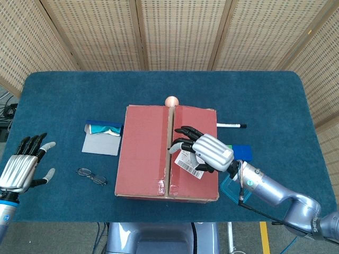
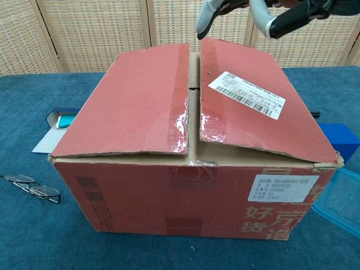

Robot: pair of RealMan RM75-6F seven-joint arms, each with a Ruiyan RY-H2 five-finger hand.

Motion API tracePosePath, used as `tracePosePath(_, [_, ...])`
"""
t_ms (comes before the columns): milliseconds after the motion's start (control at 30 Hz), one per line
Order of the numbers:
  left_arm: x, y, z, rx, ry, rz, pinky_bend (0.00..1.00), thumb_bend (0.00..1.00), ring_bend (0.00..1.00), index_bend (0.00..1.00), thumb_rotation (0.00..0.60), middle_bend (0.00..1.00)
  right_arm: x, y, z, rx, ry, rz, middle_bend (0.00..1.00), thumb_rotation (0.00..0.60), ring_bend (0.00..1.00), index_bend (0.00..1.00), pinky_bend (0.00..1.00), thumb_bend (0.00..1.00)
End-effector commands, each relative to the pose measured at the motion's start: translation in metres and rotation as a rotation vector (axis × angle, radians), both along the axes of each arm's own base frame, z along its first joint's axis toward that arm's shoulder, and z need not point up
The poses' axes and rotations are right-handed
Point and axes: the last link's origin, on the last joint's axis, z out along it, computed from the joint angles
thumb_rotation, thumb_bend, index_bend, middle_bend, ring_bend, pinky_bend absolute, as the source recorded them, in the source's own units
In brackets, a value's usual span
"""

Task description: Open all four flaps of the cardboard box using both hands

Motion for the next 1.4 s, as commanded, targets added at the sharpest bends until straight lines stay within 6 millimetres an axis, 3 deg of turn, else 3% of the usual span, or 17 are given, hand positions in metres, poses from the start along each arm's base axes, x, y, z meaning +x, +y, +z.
tracePosePath(33, [0.0, 0.001, -0.001, -0.006, 0.001, 0.004, 0.0, 0.38, 0.0, 0.18, 0.512, 0.0, 0.0, -0.002, -0.006, 0.002, 0.023, 0.004, 0.29, 0.6, 0.04, 0.32, 0.0, 1.0])
tracePosePath(533, [-0.005, 0.003, -0.005, -0.019, -0.003, 0.031, 0.0, 0.38, 0.0, 0.18, 0.514, 0.0, 0.001, -0.005, -0.031, 0.009, 0.084, 0.015, 0.29, 0.6, 0.04, 0.32, 0.0, 1.0])
tracePosePath(1100, [-0.011, 0.003, -0.005, -0.015, -0.009, 0.05, 0.0, 0.38, 0.0, 0.18, 0.513, 0.0, 0.006, -0.014, -0.042, -0.015, 0.125, 0.023, 0.29, 0.6, 0.04, 0.34, 0.0, 1.0])
tracePosePath(1400, [-0.013, 0.002, -0.005, -0.014, -0.017, 0.053, 0.0, 0.38, 0.0, 0.18, 0.513, 0.0, 0.001, -0.016, -0.041, -0.033, 0.142, 0.015, 0.38, 0.6, 0.05, 0.38, 0.0, 1.0])
